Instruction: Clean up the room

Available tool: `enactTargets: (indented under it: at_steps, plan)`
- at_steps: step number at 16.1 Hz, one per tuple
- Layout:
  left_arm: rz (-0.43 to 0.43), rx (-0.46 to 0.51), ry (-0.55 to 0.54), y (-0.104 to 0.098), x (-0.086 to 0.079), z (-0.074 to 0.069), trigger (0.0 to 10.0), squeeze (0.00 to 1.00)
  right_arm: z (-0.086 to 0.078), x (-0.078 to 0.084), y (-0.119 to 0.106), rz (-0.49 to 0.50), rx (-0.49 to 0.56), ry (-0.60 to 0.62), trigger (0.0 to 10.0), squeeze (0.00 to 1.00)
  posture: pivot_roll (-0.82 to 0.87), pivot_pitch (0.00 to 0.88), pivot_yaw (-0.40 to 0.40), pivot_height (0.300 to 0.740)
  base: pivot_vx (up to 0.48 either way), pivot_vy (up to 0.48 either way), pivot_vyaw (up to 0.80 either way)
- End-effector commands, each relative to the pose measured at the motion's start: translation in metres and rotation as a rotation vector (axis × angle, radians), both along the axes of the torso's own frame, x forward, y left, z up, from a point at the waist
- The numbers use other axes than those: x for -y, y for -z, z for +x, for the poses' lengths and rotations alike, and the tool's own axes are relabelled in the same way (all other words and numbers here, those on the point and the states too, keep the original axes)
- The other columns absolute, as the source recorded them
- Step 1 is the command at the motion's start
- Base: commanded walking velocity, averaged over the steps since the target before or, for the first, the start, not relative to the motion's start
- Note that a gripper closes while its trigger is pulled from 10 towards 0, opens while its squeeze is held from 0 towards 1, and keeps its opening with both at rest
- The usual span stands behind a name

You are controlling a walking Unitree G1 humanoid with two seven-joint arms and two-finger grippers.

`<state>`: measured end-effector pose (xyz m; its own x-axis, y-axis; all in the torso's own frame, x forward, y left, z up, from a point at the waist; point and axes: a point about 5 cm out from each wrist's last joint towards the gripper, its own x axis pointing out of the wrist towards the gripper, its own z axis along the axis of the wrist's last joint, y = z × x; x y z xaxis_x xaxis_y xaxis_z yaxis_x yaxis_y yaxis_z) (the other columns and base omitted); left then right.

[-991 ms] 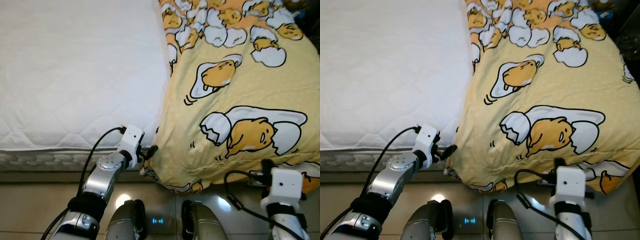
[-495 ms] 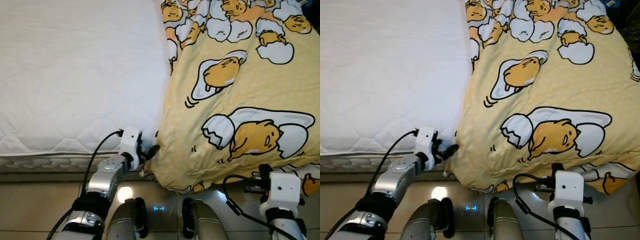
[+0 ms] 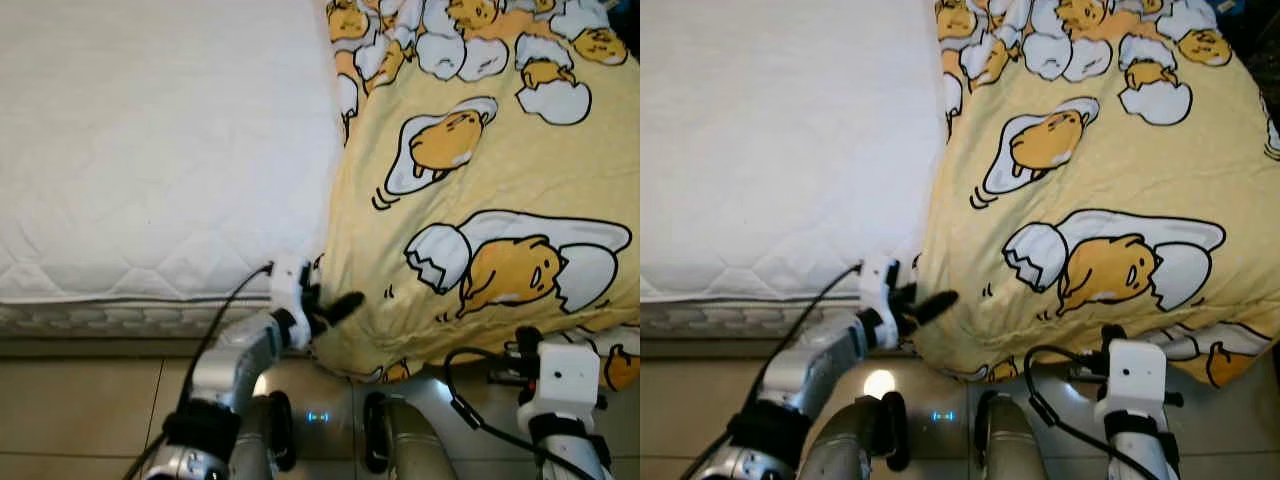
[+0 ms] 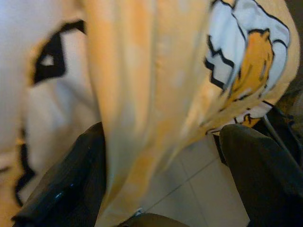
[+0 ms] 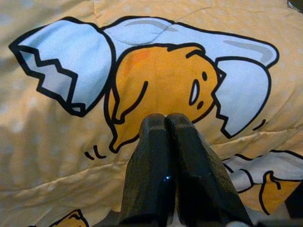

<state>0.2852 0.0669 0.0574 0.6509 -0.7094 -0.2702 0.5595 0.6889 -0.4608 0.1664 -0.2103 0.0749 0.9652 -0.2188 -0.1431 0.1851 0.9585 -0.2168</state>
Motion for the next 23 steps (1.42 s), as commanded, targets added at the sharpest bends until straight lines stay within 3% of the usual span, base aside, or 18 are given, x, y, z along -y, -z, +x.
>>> enactTargets:
  at_steps: [1, 2, 3, 4, 6, 7, 8, 12, 18, 20, 23]
  plan:
    - [0.043, -0.005, 0.041, 0.009, 0.004, -0.010, 10.0, 0.00, -0.003, -0.001, 0.005, 0.009, -0.034, -0.003, 10.0, 0.00, -0.13, 0.294, 0.016, 0.699, 0.000, 0.000, 0.00]
    - [0.113, 0.010, 0.048, 0.015, 0.004, -0.013, 10.0, 0.00, -0.003, -0.001, 0.006, 0.009, -0.035, -0.004, 10.0, 0.00, -0.13, 0.294, 0.016, 0.699, 0.000, 0.000, 0.00]
    - [0.162, 0.023, 0.053, 0.020, 0.003, -0.014, 8.1, 0.00, -0.002, -0.001, 0.006, 0.009, -0.036, -0.005, 10.0, 0.00, -0.13, 0.297, 0.014, 0.699, 0.000, 0.000, 0.00]
    - [0.231, 0.053, 0.077, 0.024, 0.003, -0.018, 10.0, 0.00, -0.002, -0.001, 0.006, 0.008, -0.038, -0.007, 10.0, 0.00, -0.13, 0.298, 0.012, 0.699, 0.000, 0.000, 0.00]
    - [0.273, 0.079, 0.088, 0.025, 0.003, -0.021, 10.0, 0.00, -0.002, -0.001, 0.006, 0.008, -0.040, -0.009, 10.0, 0.00, -0.13, 0.300, 0.012, 0.699, 0.000, 0.000, 0.00]
    - [0.309, 0.108, 0.079, 0.025, 0.001, -0.021, 3.1, 0.00, -0.002, -0.002, 0.007, 0.009, -0.042, -0.010, 10.0, 0.00, -0.13, 0.300, 0.012, 0.699, 0.000, 0.000, 0.00]
    - [0.331, 0.131, 0.068, 0.026, -0.001, -0.020, 0.0, 0.00, -0.002, -0.003, 0.008, 0.010, -0.044, -0.012, 10.0, 0.00, -0.13, 0.300, 0.013, 0.699, 0.000, 0.000, 0.00]
    - [0.348, 0.147, -0.077, 0.025, -0.016, -0.007, 0.0, 0.00, -0.001, -0.004, 0.009, 0.013, -0.048, -0.016, 10.0, 0.00, -0.13, 0.301, 0.014, 0.699, 0.000, 0.000, 0.00]
    - [0.264, 0.177, -0.132, 0.016, -0.015, -0.002, 0.0, 0.00, 0.000, -0.005, 0.009, 0.019, -0.045, -0.019, 10.0, 0.00, -0.13, 0.300, 0.012, 0.699, 0.000, 0.000, 0.00]
    - [0.245, 0.201, -0.120, 0.013, -0.011, -0.002, 0.0, 0.00, -0.004, -0.017, 0.005, 0.110, -0.027, -0.088, 10.0, 0.00, -0.13, 0.290, 0.012, 0.699, 0.000, 0.000, 0.00]
    - [0.239, 0.201, -0.125, 0.011, -0.009, 0.002, 0.0, 0.00, -0.013, -0.030, 0.014, 0.183, -0.106, -0.202, 10.0, 0.00, -0.13, 0.283, 0.010, 0.699, 0.000, 0.000, 0.00]
